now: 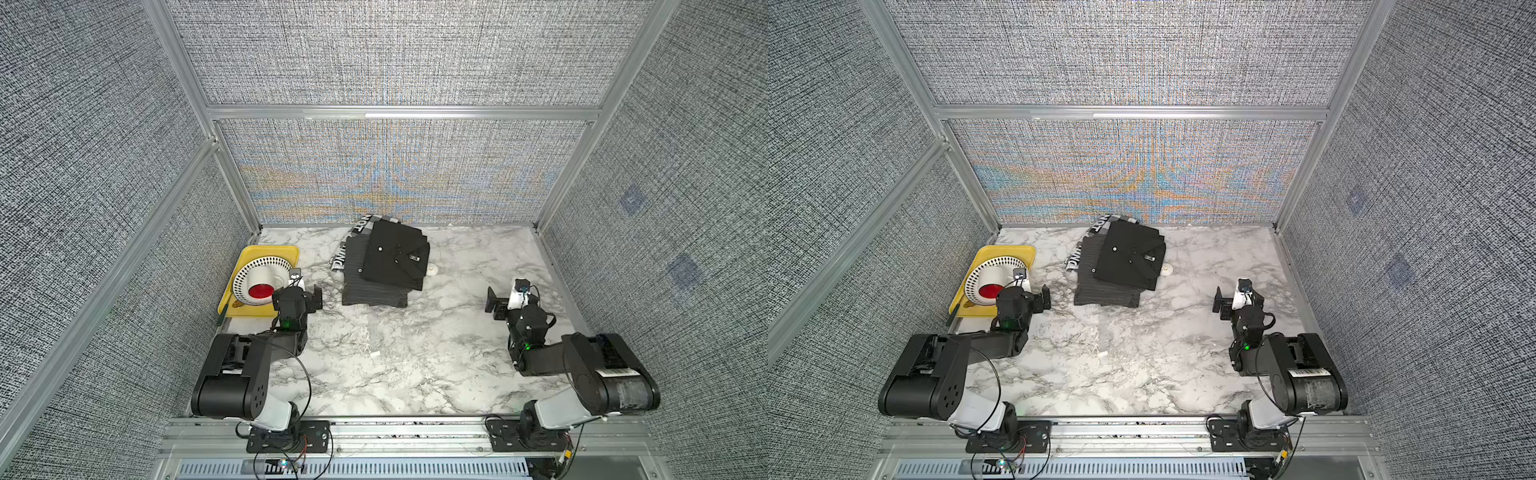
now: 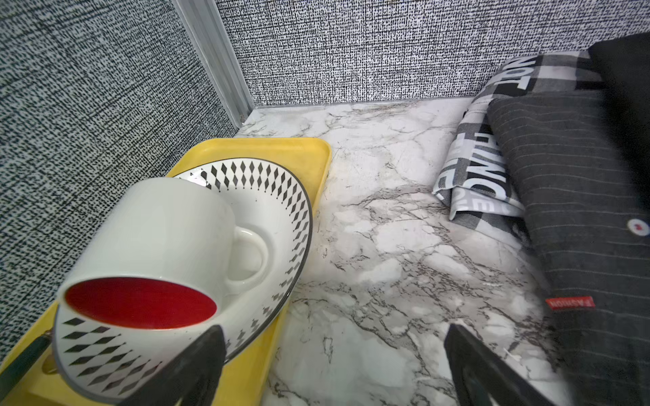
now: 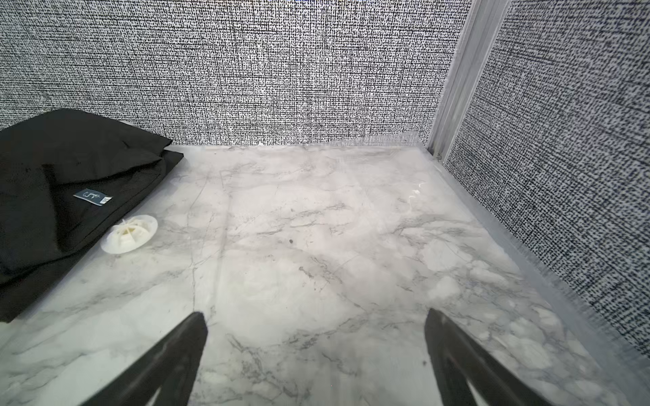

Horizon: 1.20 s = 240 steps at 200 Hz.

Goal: Place the folded shirt into the vacuum bag
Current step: Adjust the vacuum bag at the center of the board.

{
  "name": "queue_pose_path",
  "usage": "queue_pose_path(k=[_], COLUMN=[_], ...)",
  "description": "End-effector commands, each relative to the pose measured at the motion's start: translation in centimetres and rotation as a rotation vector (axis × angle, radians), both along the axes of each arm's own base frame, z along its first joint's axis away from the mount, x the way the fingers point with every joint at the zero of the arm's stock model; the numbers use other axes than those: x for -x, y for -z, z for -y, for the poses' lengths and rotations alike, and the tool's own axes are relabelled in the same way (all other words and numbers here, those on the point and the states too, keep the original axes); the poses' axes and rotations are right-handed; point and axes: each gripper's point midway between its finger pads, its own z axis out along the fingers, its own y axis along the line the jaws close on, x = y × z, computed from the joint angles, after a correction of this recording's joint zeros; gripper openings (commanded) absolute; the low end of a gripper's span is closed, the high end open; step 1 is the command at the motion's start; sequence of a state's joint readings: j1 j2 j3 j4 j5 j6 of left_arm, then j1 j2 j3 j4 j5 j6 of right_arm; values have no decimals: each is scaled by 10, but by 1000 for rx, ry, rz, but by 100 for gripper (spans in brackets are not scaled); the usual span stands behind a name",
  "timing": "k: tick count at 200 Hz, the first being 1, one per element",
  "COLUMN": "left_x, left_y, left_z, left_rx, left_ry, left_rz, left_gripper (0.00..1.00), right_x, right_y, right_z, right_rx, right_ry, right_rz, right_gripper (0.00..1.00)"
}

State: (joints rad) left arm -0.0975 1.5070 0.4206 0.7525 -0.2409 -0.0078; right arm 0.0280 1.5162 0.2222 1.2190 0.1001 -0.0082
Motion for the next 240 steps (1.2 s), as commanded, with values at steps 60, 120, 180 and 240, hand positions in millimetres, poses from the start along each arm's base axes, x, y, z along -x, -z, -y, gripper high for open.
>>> queue_pose_path(k=[60, 120, 180, 240], left_x=[-1, -1, -2, 21], left_y=[-5, -5, -5, -55], left_z=[0, 0, 0, -13], left_rx=[-1, 0, 2, 46], left_ry=[-2, -1, 0, -98], left_rz=[16, 16, 15, 19], left_gripper=[100, 100, 100, 100], right_x=[-2, -2, -5, -2], right_y=[-6, -6, -13, -72], right_z=[0, 0, -2, -17], right_rx=[-1, -1, 14, -16], right_ry=[1, 0, 9, -2], right_rz=[20, 20, 13, 24], right_gripper=[99, 99, 99, 99])
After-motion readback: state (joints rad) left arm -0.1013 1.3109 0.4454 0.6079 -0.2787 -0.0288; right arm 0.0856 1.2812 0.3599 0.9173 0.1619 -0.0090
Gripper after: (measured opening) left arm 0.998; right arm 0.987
